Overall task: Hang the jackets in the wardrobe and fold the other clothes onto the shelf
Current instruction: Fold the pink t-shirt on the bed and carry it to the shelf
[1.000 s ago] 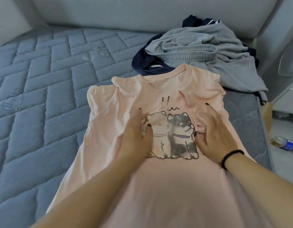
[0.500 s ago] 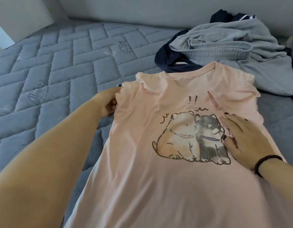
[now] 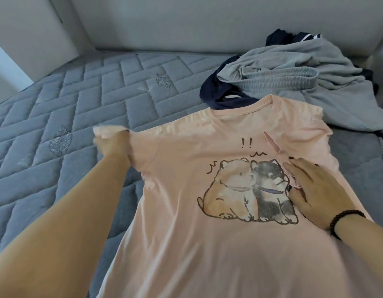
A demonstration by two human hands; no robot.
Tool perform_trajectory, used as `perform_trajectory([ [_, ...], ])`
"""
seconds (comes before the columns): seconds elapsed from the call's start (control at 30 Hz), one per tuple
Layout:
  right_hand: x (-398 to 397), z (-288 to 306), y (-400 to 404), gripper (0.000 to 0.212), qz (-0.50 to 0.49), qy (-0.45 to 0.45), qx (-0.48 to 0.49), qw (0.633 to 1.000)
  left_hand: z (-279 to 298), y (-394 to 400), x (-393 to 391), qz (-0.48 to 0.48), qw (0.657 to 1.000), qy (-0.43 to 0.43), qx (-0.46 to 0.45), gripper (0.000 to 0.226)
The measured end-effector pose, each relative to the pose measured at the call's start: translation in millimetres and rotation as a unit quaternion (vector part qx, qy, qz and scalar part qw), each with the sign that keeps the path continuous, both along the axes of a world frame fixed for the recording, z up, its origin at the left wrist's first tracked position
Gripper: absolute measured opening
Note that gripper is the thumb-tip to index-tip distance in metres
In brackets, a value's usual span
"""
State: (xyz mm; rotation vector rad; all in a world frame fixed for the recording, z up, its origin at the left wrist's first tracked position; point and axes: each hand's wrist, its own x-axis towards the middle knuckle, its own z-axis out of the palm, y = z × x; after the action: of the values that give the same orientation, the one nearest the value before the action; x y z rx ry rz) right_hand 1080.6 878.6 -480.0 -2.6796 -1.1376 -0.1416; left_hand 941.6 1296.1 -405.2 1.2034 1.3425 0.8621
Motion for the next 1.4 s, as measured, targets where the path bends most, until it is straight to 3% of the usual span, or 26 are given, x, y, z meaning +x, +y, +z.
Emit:
perform_trajectory([
  [0.03, -0.4, 0.4, 0.1, 0.064, -0.002, -0.001, 0.003, 1.000, 9.1, -11.9, 4.1, -0.055, 0.992, 0.035, 0.106, 0.071],
  [0.07, -0.5, 0.8, 0.1, 0.064, -0.004, -0.001, 0.005, 1.000, 15.9, -24.9, 7.5, -0.151, 0.963, 0.073, 0.210, 0.070],
  [0.13, -0.3, 2.0, 0.6, 0.065, -0.008, 0.004, 0.007, 1.000, 26.3, -53.9, 10.3, -0.348, 0.872, 0.126, 0.321, 0.065],
  [0.2, -0.2, 2.5, 0.3, 0.065, -0.006, 0.010, 0.010, 1.000, 30.5, -68.8, 10.5, -0.430, 0.837, 0.121, 0.315, 0.059],
  [0.27, -1.1, 2.5, -0.2, 0.065, -0.003, 0.013, 0.016, 1.000, 30.5, -74.5, 9.5, -0.425, 0.857, 0.078, 0.283, 0.047],
  [0.33, -1.6, 2.1, -0.9, 0.064, 0.000, 0.011, 0.022, 1.000, 26.0, -74.5, 8.6, -0.405, 0.866, 0.129, 0.263, 0.033],
  [0.43, -0.6, 1.9, -2.1, 0.063, 0.007, 0.011, 0.027, 1.000, 11.8, -74.0, -1.7, -0.480, 0.783, 0.298, 0.259, 0.024],
  [0.5, 0.4, 1.8, -2.7, 0.063, 0.011, 0.012, 0.033, 0.999, 3.0, -75.8, -13.5, -0.542, 0.713, 0.360, 0.261, 0.028],
  [0.57, 0.3, 2.3, -3.0, 0.062, 0.013, 0.014, 0.044, 0.999, -1.9, -75.9, -26.4, -0.553, 0.656, 0.393, 0.330, 0.031],
  [0.6, 0.1, 2.3, -3.2, 0.062, 0.013, 0.014, 0.050, 0.999, -5.7, -75.7, -32.8, -0.516, 0.672, 0.379, 0.372, 0.026],
  [0.7, -0.8, 1.4, -4.2, 0.060, 0.013, 0.010, 0.068, 0.998, -18.4, -97.2, -58.8, -0.323, 0.821, 0.256, 0.394, 0.015],
  [0.73, -0.6, 1.2, -4.3, 0.059, 0.014, 0.008, 0.073, 0.997, -24.1, -109.0, -67.9, -0.330, 0.831, 0.222, 0.388, 0.017],
  [0.83, -0.6, -1.0, -4.5, 0.057, 0.019, -0.004, 0.072, 0.997, -31.9, -138.5, -81.6, -0.431, 0.804, 0.160, 0.377, 0.017],
  [0.93, 0.3, -1.2, -3.9, 0.058, 0.021, -0.009, 0.062, 0.998, -22.3, -125.8, -51.8, -0.351, 0.871, 0.098, 0.328, 0.022],
  [1.0, -0.9, -1.5, -4.3, 0.060, 0.019, -0.004, 0.050, 0.999, -15.6, -110.2, -20.8, -0.311, 0.880, 0.116, 0.341, 0.017],
  [1.1, -2.5, -1.8, -4.4, 0.060, 0.017, 0.004, 0.040, 0.999, -18.6, -84.8, 23.9, -0.331, 0.844, 0.243, 0.345, 0.023],
  [1.2, -2.5, -2.5, -4.3, 0.056, 0.034, -0.005, 0.024, 0.999, -37.0, -68.8, 49.9, -0.383, 0.743, 0.442, 0.326, 0.039],
  [1.27, -0.9, -2.4, -4.2, 0.053, 0.042, -0.009, 0.015, 0.999, -47.9, -67.6, 59.8, -0.375, 0.724, 0.489, 0.310, 0.050],
  [1.33, -0.7, -1.4, -3.8, 0.052, 0.042, 0.003, 0.014, 0.999, -55.0, -68.9, 70.2, -0.346, 0.711, 0.502, 0.351, 0.052],
  [1.4, -0.7, -1.7, -5.7, 0.047, 0.036, 0.021, 0.034, 0.999, -60.5, -69.4, 79.7, -0.340, 0.649, 0.513, 0.447, 0.047],
])
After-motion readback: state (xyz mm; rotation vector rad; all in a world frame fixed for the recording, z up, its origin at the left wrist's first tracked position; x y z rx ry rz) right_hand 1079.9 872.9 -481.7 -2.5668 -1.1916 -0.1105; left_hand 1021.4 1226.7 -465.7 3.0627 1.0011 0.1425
